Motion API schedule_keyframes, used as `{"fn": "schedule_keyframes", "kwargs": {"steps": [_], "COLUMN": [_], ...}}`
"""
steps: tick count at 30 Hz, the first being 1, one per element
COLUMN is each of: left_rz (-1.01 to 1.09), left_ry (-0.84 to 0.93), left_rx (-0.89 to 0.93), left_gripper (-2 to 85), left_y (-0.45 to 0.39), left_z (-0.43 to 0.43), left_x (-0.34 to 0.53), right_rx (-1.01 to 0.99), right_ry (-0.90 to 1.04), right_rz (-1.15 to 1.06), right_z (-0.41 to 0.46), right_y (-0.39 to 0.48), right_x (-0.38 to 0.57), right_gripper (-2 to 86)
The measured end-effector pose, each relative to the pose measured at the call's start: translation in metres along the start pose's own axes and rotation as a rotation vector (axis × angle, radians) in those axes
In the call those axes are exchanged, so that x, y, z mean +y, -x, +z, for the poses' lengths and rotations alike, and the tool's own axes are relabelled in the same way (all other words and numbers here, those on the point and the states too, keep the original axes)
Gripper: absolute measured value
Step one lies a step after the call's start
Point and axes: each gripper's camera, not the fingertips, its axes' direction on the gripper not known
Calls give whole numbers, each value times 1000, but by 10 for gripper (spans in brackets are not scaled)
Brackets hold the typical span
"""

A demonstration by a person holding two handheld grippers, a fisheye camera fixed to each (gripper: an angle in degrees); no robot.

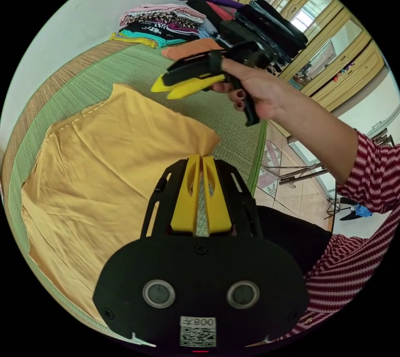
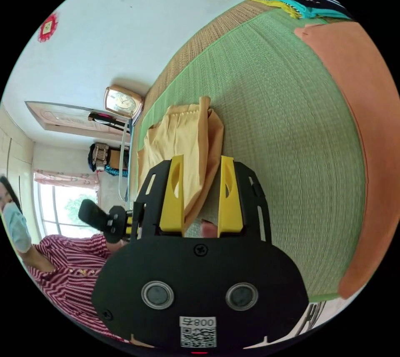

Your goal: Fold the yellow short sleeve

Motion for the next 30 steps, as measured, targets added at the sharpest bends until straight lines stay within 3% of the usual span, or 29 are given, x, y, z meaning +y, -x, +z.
{"fn": "schedule_keyframes", "kwargs": {"steps": [5,13,30], "left_rz": [-21,-50,-93], "left_ry": [-11,-29,-82], "left_rx": [21,63,217], "left_gripper": [6,6,6], "left_y": [8,30,100], "left_z": [16,41,85], "left_x": [0,9,61], "right_rx": [79,33,-14], "right_ry": [44,41,-2], "right_rz": [25,30,97], "right_z": [36,57,44], "right_y": [-7,-14,-12], "right_x": [-48,-83,-70], "right_gripper": [133,89,11]}}
